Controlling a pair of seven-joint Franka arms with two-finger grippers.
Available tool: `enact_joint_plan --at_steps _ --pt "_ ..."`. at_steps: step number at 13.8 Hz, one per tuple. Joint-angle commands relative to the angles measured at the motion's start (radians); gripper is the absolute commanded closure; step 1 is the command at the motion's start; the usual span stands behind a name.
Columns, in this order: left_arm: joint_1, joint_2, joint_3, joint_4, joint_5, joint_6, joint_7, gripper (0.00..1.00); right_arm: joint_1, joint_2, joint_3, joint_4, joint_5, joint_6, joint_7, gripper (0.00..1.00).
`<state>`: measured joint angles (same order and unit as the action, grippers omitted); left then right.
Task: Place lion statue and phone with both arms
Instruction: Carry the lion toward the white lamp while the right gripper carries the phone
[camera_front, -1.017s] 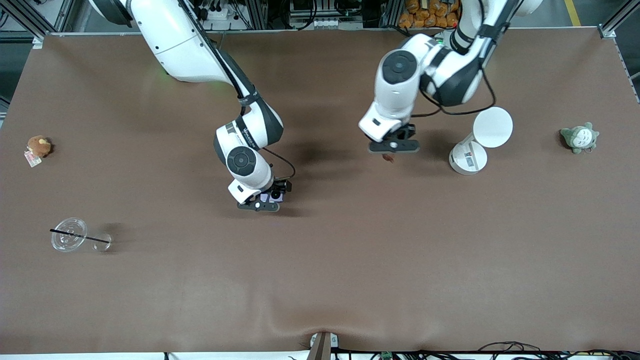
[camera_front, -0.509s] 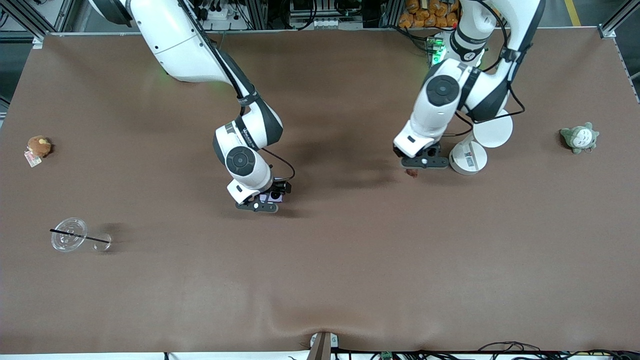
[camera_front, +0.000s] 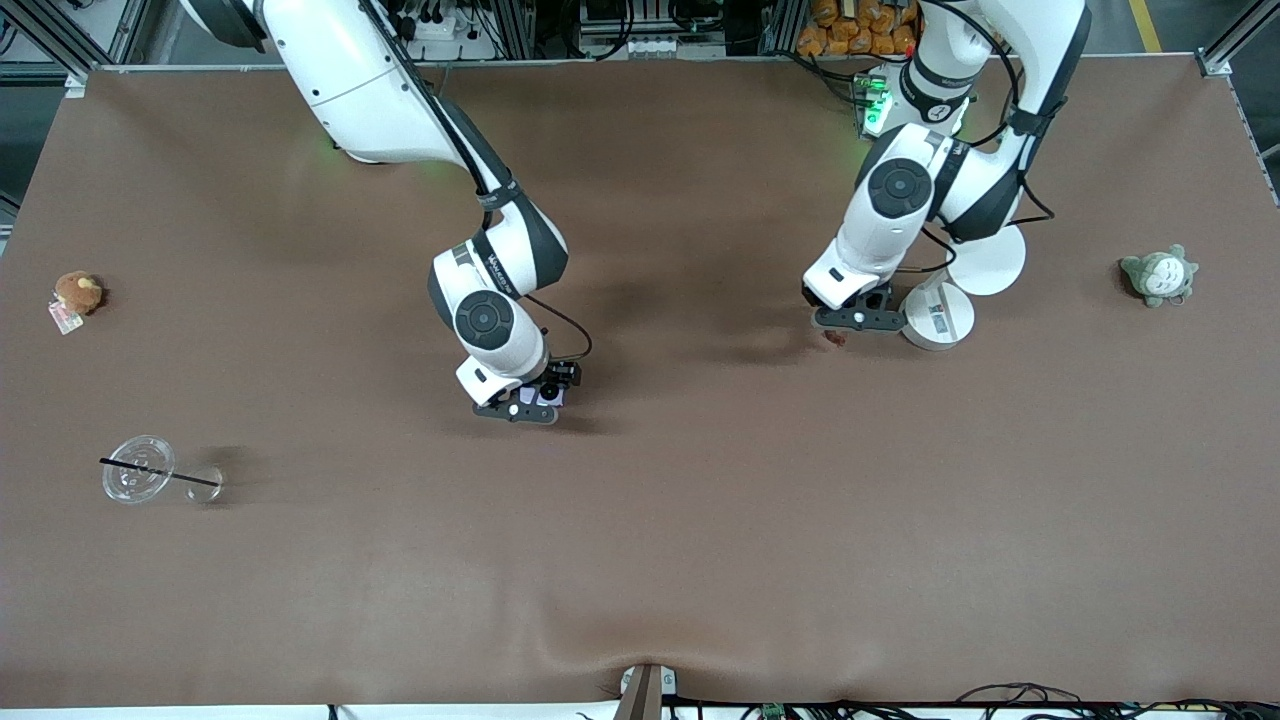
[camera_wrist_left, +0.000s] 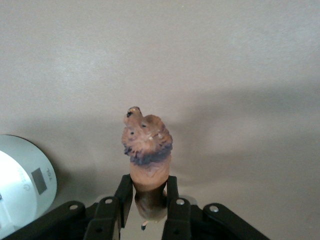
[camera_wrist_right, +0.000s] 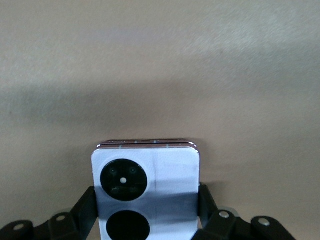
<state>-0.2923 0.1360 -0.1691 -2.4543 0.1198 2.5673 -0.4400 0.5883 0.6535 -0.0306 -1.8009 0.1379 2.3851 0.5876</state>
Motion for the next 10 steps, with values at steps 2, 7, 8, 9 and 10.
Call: enact_joint_plan --at_steps 2,7,8,9,10 --pt "0.065 -0.013 -0.01 -0.069 0.02 0.099 0.081 1.0 -0.071 -0.101 -0.043 -0.009 0.003 -0.03 -0.014 0.82" --pt "0.067 -0.003 -0.01 -0.074 0.02 0.1 0.093 1.0 -0.237 -0.109 -0.103 0.043 0.002 -0.109 -0.282 0.81" --pt "0.067 0.005 -0.01 -0.074 0.018 0.1 0.095 1.0 -0.277 -0.106 -0.104 0.043 0.0 -0.107 -0.337 0.81" --pt "0.067 0.02 -0.01 -0.074 0.02 0.112 0.096 1.0 -0.304 -0.1 -0.106 0.044 -0.007 -0.098 -0.388 0.81" --pt "0.068 0.034 -0.01 -0.075 0.02 0.144 0.096 1.0 -0.342 -0.086 -0.106 0.054 -0.029 -0.098 -0.434 0.8"
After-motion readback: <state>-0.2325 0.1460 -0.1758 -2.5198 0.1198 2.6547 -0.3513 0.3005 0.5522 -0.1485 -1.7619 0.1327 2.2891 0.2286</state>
